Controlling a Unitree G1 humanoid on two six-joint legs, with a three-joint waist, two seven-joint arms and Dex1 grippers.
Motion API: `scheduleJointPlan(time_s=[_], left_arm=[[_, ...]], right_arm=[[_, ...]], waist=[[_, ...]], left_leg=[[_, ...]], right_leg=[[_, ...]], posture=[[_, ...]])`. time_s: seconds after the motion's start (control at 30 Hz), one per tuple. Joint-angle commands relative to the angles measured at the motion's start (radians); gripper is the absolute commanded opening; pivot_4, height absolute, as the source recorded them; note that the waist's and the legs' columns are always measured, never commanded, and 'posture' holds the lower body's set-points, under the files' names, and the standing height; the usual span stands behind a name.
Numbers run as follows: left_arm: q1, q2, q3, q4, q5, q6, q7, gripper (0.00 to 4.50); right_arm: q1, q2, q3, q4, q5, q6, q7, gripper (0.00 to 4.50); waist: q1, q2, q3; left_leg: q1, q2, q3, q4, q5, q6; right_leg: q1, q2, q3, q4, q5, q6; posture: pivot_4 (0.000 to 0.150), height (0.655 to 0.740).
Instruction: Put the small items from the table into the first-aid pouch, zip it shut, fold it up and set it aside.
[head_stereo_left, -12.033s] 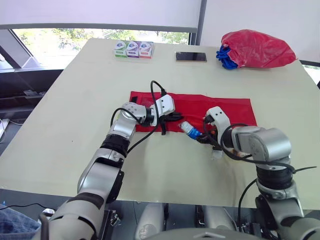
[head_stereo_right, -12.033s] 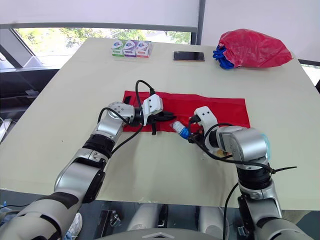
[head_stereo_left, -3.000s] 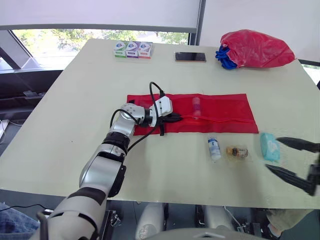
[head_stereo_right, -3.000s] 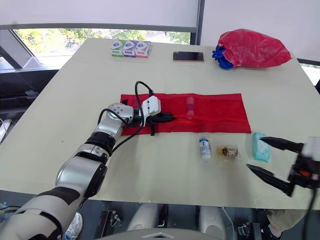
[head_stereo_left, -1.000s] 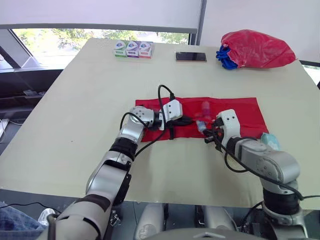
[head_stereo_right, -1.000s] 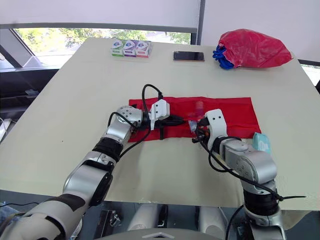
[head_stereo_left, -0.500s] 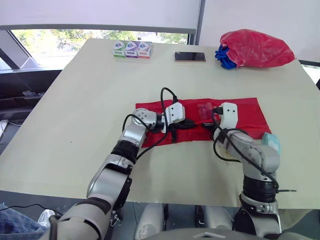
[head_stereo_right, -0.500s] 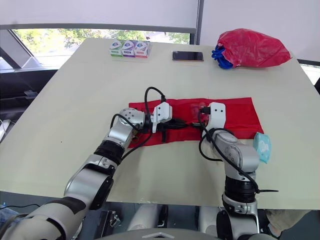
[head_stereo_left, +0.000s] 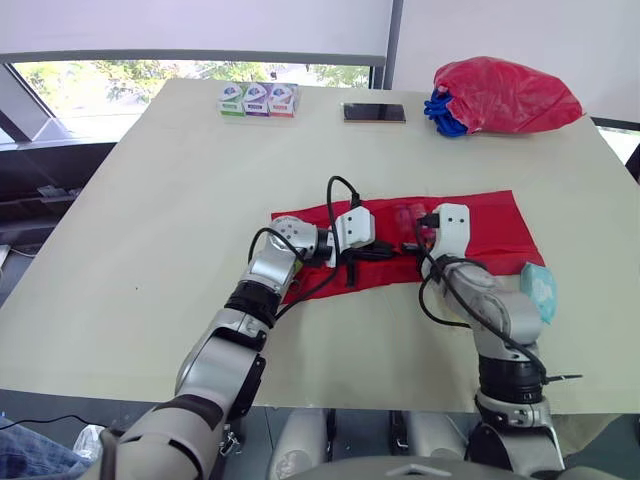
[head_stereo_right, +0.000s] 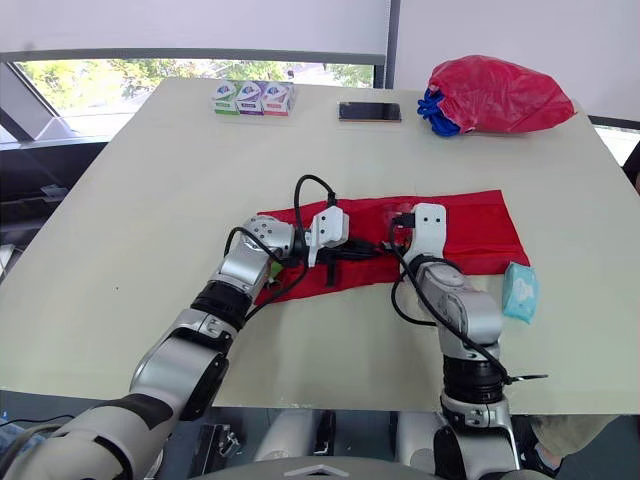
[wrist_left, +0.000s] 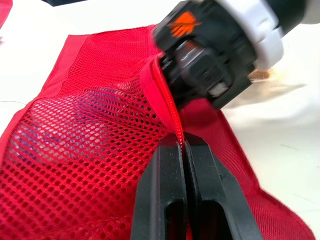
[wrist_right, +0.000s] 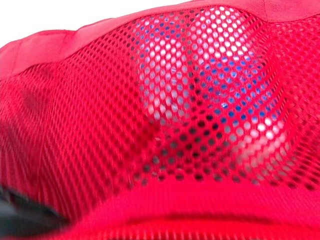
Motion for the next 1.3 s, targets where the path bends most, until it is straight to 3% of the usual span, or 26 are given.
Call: scheduleJointPlan(time_s=[0.03,0.13,0.17,0.2,0.47,0.73,0.97,1.2,1.3], left_arm=[[-0.042,0.012,0.013,0.027,-0.009,-0.029,0.004,0.0],[-0.06,0.014,0.017,0.057,-0.009,-0.039,0.014,0.0],[-0.065,0.015,0.018,0.067,-0.009,-0.043,0.016,0.0],[-0.069,0.015,0.019,0.076,-0.009,-0.047,0.017,0.0],[-0.089,0.015,0.018,0.139,-0.006,-0.087,0.022,0.0],[-0.094,0.022,0.019,0.168,-0.004,-0.112,0.019,0.0],[-0.104,0.035,0.02,0.204,-0.003,-0.131,0.012,0.0],[-0.111,0.041,0.021,0.233,0.001,-0.154,0.005,0.0],[-0.12,0.045,0.023,0.256,0.005,-0.165,0.009,0.0]], right_arm=[[0.028,-0.059,0.014,-0.12,0.022,0.03,0.048,2.4],[0.068,-0.137,0.024,-0.212,0.065,0.078,0.119,3.61],[0.086,-0.174,0.029,-0.252,0.083,0.092,0.152,4.26],[0.102,-0.208,0.033,-0.286,0.1,0.102,0.182,4.44],[0.215,-0.383,-0.031,-0.448,0.197,0.094,0.32,4.44],[0.457,-0.499,-0.208,-0.517,0.194,-0.279,0.533,4.44],[0.763,-0.605,-0.534,-0.435,0.251,-0.623,0.862,4.44],[0.903,-0.686,-0.841,-0.279,0.521,-0.665,1.166,4.44],[0.952,-0.727,-0.942,-0.211,0.56,-0.673,1.259,4.44]], waist=[[0.001,0.0,0.0],[0.0,0.0,0.0],[0.001,0.0,0.0],[0.002,0.0,0.0],[0.002,0.0,0.0],[0.009,0.0,0.0],[0.007,0.0,0.0],[0.013,0.0,0.0],[0.015,-0.001,0.0]], left_leg=[[0.0,0.0,0.0,0.0,0.0,0.0],[0.0,0.0,0.0,0.0,0.0,0.0],[0.0,0.0,0.0,0.0,0.0,0.0],[0.0,0.001,0.0,0.0,0.0,0.0],[0.0,0.001,0.0,0.0,0.0,0.0],[0.0,0.001,0.0,0.0,0.0,0.0],[0.001,0.001,0.001,0.001,0.0,0.0],[0.002,0.002,0.002,0.0,0.0,0.0],[0.002,0.002,0.003,0.0,0.0,0.001]], right_leg=[[0.0,0.0,0.0,0.0,0.0,0.0],[0.0,0.0,0.0,0.0,0.0,0.0],[0.0,0.0,0.0,0.0,0.0,0.0],[0.0,0.0,0.0,0.0,0.0,0.0],[0.0,0.001,0.0,-0.001,0.0,0.0],[0.001,0.0,0.0,-0.001,0.0,0.001],[0.001,0.0,0.001,-0.002,0.0,0.001],[0.002,0.0,0.002,-0.001,0.0,0.001],[0.002,0.0,0.002,-0.002,0.0,0.0]], posture=[[0.15,0.74],[0.15,0.74],[0.15,0.74],[0.15,0.74],[0.15,0.74],[0.15,0.74],[0.15,0.74],[0.15,0.74],[0.15,0.74]])
